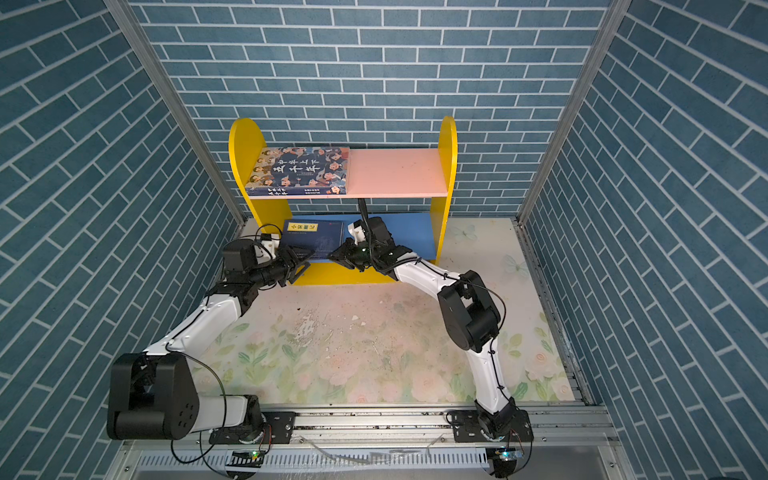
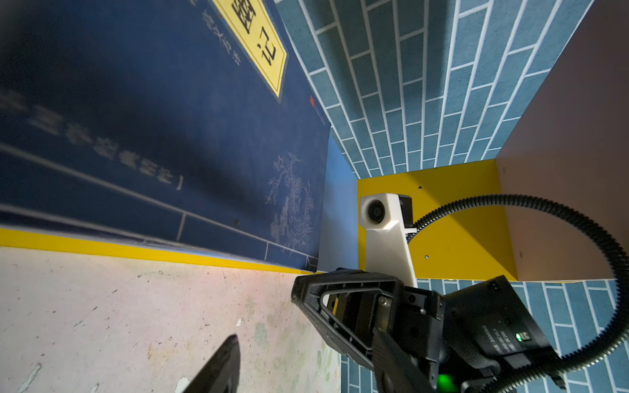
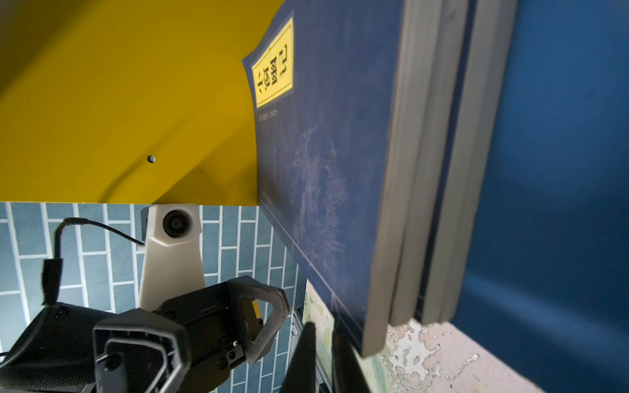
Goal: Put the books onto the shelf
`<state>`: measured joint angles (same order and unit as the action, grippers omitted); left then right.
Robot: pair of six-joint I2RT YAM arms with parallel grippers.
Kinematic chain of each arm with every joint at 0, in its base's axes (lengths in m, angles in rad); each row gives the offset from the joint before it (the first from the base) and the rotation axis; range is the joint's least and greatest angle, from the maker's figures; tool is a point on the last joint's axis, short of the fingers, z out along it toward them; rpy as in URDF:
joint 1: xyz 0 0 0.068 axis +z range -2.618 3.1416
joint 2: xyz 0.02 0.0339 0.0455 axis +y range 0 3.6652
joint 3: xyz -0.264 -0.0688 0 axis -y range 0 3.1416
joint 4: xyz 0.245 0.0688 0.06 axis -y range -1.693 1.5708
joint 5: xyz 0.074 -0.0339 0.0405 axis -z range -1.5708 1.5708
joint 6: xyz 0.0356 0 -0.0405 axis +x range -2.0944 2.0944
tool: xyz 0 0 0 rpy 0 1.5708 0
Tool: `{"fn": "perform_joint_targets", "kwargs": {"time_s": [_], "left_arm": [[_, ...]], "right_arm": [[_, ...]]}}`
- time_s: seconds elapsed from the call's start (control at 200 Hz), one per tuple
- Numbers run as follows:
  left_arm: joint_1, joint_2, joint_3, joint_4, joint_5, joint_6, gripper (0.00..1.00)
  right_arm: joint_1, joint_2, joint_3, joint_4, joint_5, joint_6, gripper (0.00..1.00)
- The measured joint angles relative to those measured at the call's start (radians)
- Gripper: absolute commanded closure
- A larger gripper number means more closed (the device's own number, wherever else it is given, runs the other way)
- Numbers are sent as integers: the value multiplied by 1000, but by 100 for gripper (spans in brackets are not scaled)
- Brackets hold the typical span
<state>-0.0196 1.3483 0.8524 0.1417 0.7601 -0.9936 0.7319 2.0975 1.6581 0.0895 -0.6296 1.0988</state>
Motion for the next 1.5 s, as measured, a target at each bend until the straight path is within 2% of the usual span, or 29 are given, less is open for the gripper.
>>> {"fn": "perform_joint_targets", "kwargs": {"time_s": [1.185,1.341,1.501], "left_arm": [[7,-2,0,4,13,-9,36],[18,-16,0,-10,20,-8,36],[54,-88,22,-82,57,34,33]], "right_arm": [[-14,25,74,-50,-18,-6,88],[-15,25,69,-42,-19,-5,84],[-15,-16,-31,45,-23,1,74]]}}
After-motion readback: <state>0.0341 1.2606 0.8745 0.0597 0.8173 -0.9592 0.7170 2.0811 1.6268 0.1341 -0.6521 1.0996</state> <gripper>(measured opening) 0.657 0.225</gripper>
